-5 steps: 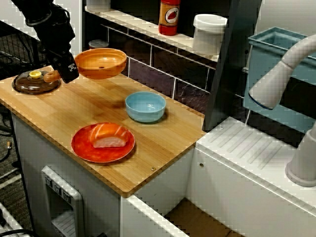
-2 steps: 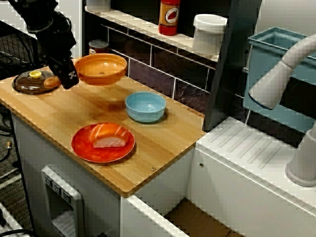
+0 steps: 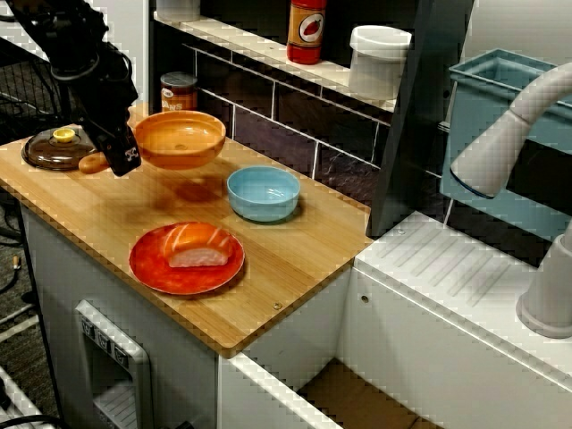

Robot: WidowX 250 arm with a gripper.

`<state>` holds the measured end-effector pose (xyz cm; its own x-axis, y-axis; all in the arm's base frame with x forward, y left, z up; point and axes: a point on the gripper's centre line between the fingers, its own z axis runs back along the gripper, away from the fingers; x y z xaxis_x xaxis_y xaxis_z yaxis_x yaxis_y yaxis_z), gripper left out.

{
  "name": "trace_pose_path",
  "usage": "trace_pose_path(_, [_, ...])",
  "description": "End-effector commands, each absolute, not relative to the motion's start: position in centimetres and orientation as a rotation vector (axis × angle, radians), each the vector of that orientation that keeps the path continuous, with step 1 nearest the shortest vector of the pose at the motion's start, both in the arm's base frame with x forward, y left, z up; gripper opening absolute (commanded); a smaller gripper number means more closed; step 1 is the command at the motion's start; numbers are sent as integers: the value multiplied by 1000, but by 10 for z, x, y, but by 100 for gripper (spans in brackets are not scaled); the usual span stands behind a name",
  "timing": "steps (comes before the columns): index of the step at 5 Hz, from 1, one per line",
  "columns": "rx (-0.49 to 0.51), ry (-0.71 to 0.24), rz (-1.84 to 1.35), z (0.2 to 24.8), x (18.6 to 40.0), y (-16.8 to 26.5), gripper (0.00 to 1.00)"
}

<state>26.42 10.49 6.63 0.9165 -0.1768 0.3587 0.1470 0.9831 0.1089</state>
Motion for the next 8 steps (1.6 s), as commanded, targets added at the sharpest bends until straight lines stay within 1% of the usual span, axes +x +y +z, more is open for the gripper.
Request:
trace_pose_path(1, [125, -398, -159, 59, 259, 116, 0])
trace_pose_path(5, [122, -364, -150, 48, 260, 119, 0])
trace_pose_path(6, [122, -358, -150, 48, 260, 119, 70])
trace_pose_path(7, [117, -348, -149, 50, 261, 121, 100])
trace_pose_path(8, [99, -356, -147, 58, 259, 122, 100])
